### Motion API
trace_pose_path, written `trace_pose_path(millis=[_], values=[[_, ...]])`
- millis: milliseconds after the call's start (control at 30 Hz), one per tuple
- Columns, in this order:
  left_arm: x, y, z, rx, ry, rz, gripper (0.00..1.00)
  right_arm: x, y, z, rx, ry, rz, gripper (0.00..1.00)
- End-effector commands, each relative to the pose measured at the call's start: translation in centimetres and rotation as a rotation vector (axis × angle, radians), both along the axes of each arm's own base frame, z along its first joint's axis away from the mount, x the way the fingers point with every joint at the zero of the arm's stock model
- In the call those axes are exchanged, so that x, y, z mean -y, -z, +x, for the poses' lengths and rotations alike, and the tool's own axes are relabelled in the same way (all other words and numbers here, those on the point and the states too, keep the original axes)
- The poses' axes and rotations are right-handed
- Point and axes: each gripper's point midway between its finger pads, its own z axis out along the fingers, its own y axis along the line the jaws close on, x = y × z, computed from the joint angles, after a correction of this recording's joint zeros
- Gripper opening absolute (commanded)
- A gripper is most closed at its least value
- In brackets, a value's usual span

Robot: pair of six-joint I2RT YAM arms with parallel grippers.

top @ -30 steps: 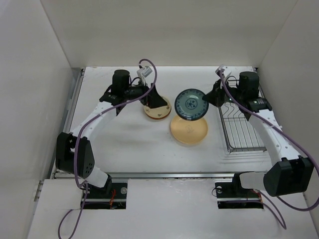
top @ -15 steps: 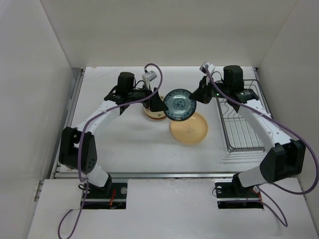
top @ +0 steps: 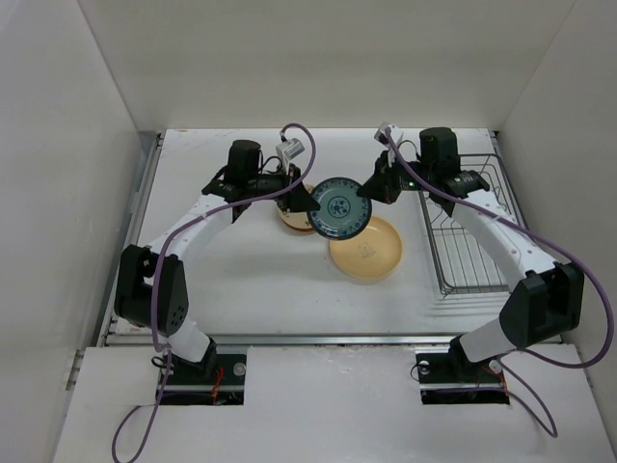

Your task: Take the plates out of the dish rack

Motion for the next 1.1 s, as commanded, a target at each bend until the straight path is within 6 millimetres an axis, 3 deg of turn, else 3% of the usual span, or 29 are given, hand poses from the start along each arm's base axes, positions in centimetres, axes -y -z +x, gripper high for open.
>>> trace_pose_path(millis=[0, 33, 67, 100, 133, 167, 267, 300, 367, 500, 667, 933, 967, 1067], values=[[0.7, -3.2, -0.4, 0.065, 0.066, -0.080, 0.00, -1.3, -3.3, -0.9, 0.089, -0.090, 0.057, 0.00], [0.8, -3.3, -0.3, 0.075, 0.066, -0.083, 0.00, -1.3, -3.3, -0.9, 0.089, -0.090, 0.057, 0.10], [0.7, -3.3, -0.1, 0.068, 0.054, -0.081, 0.00, -1.4, -3.4, -1.0, 0.088, -0.098, 0.061, 0.29], [0.7, -3.2, 0.0, 0.070, 0.044, -0.076, 0.00, -1.2, -3.1, -1.0, 0.078, -0.086, 0.052, 0.82], [0.6, -3.0, 0.2, 0.060, 0.029, -0.065, 0.00, -1.0, -3.0, -0.7, 0.081, -0.067, 0.042, 0.94], [0.5, -2.9, 0.7, 0.062, 0.002, -0.051, 0.00, -0.7, -2.3, -0.3, 0.073, -0.039, 0.023, 0.97], [-0.6, -1.8, 3.2, 0.070, -0.158, 0.035, 0.00, 2.7, -2.1, 2.0, 0.121, 0.149, -0.008, 0.99], [-1.3, -0.8, 4.8, 0.077, -0.244, 0.081, 0.00, 4.6, -1.9, 3.6, 0.146, 0.272, -0.040, 0.99], [-1.8, -0.3, 5.9, 0.044, -0.326, 0.106, 0.00, 7.9, -3.2, 5.2, 0.212, 0.412, -0.032, 0.99], [-5.1, 1.4, 9.5, -0.019, -0.534, 0.152, 0.00, 12.3, -3.4, 6.1, 0.213, 0.556, -0.022, 0.99], [-7.7, 3.2, 11.4, -0.088, -0.629, 0.170, 0.00, 14.1, -4.0, 5.9, 0.220, 0.573, -0.007, 0.99], [-8.5, 7.0, 12.6, -0.170, -0.644, 0.236, 0.00, 15.5, -4.8, 5.5, 0.234, 0.576, 0.012, 0.99], [-8.4, 6.6, 12.8, -0.161, -0.645, 0.230, 0.00, 15.5, -4.8, 5.5, 0.234, 0.576, 0.012, 0.99], [-8.6, 7.7, 12.9, -0.184, -0.646, 0.261, 0.00, 15.7, -4.8, 5.5, 0.233, 0.575, 0.015, 0.99]])
